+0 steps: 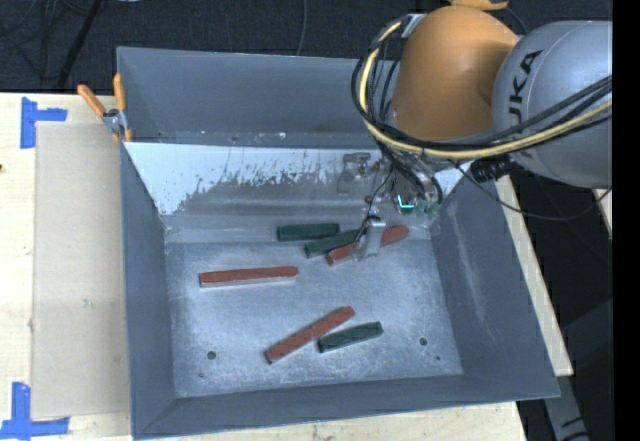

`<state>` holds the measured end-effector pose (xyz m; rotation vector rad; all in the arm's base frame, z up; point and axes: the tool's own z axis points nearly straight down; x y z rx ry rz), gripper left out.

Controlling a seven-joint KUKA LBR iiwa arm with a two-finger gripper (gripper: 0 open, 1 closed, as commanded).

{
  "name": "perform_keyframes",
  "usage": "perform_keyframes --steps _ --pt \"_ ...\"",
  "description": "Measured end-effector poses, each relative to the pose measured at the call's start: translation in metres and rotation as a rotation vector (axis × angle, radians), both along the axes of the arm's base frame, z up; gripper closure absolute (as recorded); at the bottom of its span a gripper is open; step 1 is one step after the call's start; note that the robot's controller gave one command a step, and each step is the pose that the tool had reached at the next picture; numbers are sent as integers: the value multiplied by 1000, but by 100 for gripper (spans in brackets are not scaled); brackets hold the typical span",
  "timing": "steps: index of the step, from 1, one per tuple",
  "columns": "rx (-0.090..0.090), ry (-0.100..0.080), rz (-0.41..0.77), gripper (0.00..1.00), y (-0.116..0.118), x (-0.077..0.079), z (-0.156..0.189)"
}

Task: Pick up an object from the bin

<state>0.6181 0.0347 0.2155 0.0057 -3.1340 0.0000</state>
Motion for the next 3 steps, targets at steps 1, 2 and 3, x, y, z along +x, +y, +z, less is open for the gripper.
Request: perform_keyframes --steps 1,2,3 --pt "1 4 77 0 11 -52 -102" --pt "1 0 49 0 17 -98 -148" --pt "1 1 48 100 17 -96 -144"
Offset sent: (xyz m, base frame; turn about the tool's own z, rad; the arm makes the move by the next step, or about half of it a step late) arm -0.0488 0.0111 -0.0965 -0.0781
